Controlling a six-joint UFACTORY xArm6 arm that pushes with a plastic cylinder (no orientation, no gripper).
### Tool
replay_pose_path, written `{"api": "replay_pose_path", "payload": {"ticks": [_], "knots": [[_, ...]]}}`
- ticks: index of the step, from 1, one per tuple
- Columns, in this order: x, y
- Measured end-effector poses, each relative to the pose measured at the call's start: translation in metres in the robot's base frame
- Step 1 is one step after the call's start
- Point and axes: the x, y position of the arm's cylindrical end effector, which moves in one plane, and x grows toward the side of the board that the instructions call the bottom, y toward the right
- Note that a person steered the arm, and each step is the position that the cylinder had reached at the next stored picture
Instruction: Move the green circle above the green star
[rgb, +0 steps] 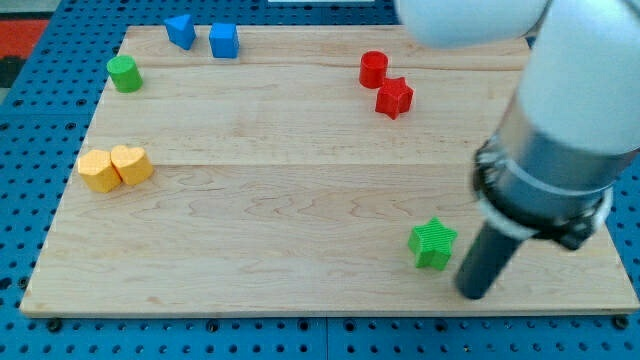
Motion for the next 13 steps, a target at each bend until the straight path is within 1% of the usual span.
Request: {"api": "replay_pose_path", "payload": {"ticks": [1,2,3,4,5,6,8,9,10,11,12,13], "knots": [[-0.023,-0.068],[-0.067,-0.04],[-0.053,0.044],[-0.058,-0.002],[-0.123,-0.058],[-0.177,-0.137],[-0.265,-0.31],[-0.278,-0.348],[-0.286,-0.332],[-0.339,-0.335],[-0.368,-0.378],[-0.329,-0.415]]}}
